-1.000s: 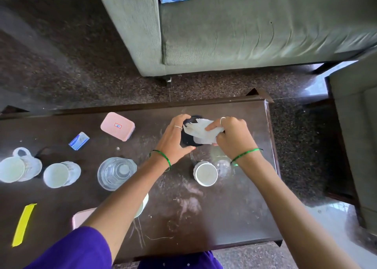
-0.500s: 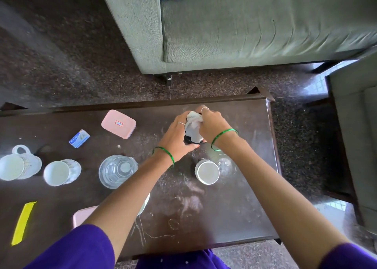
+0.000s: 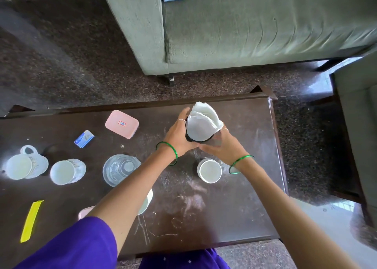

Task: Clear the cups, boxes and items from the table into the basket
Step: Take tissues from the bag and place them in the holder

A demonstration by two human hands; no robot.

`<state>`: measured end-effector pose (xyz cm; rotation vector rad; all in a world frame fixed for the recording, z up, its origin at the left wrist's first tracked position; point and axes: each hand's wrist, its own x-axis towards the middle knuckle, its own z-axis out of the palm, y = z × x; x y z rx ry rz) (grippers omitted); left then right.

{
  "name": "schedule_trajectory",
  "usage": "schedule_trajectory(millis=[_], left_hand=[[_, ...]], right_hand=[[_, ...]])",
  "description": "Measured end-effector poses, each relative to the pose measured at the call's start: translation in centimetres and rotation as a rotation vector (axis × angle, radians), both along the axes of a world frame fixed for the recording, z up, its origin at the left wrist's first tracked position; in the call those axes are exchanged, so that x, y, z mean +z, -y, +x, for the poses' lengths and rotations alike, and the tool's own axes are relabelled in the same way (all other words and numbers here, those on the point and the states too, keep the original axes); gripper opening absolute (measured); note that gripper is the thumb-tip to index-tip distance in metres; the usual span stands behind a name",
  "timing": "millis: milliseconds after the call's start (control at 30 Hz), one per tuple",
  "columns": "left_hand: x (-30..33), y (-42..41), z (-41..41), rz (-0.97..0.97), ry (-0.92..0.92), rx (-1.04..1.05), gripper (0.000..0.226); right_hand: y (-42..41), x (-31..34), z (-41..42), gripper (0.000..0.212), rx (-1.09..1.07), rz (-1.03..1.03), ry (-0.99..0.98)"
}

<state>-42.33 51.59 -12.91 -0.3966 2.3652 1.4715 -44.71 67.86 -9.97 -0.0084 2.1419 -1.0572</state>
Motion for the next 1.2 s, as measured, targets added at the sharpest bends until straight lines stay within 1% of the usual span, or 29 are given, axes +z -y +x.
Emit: schedule_trajectory(millis=[100,200,300,400,633,733,900,1033,1200], left_hand=[[0.1,0.0,0.0,-0.077,0.016,-0.006,0.086],[0.5,-0.2,-0.2,-0.113,0.029,-0.008,0.086],[1.1,-1.2,-1.3,-0.124,0.018,-0.011,0.086],[1.6,-3.3,-3.0,-0.137,0.000,-0.061,0.082],[2.3,-9.4,-6.8,-0.062,-0.039,-0.138,0.084],[2.0,-11.7,-8.2,-0.051,-0.029,-0.163,0.086],[0.9,-14.4,-9.2,-0.046,-0.028,-0.166,0.082],[0.2,-15.0,-9.2,-0.033,-0.026,-0.133,0.082],[0.3,-15.1,-9.1,-0.064,-0.023,-0.145,0.078]], right_hand=[[0.4,-0.5,-0.2,0.064,-0.080,0.034,-0.047],[0.3,-0.4,-0.5,0.054,-0.123,0.059,-0.089],[-0.8,0.1,-1.0,0.055,-0.155,0.045,-0.125],[-3.0,0.8,-2.0,0.056,-0.194,0.035,-0.157],[-9.5,0.9,-5.1,0.058,-0.250,0.071,-0.222],[-11.8,0.3,-6.1,0.055,-0.281,0.073,-0.209],[-14.4,-1.1,-7.1,0.054,-0.307,0.050,-0.172],[-15.2,-1.8,-7.4,0.051,-0.304,0.033,-0.164],[-15.5,-2.0,-7.5,0.056,-0.285,0.004,-0.131]])
